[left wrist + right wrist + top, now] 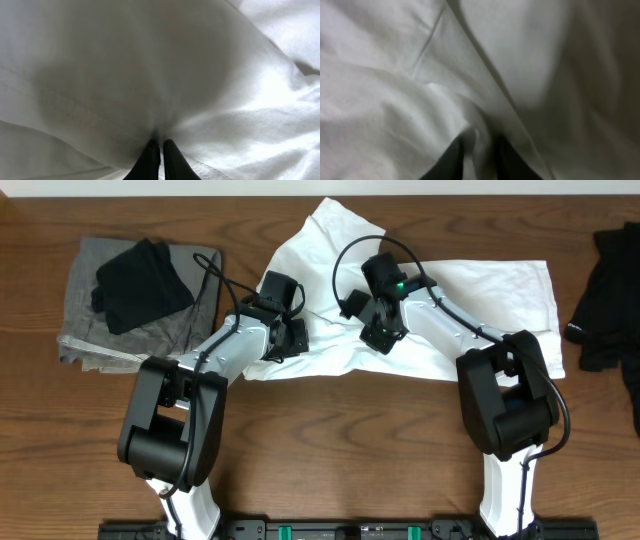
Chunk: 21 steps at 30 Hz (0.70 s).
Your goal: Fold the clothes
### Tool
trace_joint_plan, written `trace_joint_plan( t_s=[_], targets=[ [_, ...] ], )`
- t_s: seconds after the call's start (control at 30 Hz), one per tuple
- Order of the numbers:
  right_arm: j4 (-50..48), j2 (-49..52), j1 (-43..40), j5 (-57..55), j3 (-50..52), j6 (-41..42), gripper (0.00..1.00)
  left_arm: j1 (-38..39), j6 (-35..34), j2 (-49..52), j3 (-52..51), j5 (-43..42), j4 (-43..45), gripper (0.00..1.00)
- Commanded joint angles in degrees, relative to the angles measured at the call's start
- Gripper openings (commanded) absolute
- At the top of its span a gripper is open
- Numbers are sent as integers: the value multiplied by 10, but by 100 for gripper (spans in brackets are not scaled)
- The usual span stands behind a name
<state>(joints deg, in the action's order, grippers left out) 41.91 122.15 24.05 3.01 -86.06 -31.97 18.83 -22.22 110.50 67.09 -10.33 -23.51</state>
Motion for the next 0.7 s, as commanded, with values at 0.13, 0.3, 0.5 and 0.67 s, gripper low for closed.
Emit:
trace_joint_plan(
  t_s=[0.13, 0.3, 0.5, 0.67],
  targets=[
    [-14, 1, -5, -19, 3, 19, 8, -1, 7, 11, -12, 10, -2, 8],
    [-14, 1, -5, -33, 0, 19, 5, -1, 7, 11, -12, 10, -2, 8],
    [-10, 1, -5, -33, -10, 19, 5, -1, 7, 11, -12, 10, -2, 8],
    [-12, 1, -5, -47, -14, 19, 5, -1, 7, 11, -12, 10, -2, 9]
  ],
)
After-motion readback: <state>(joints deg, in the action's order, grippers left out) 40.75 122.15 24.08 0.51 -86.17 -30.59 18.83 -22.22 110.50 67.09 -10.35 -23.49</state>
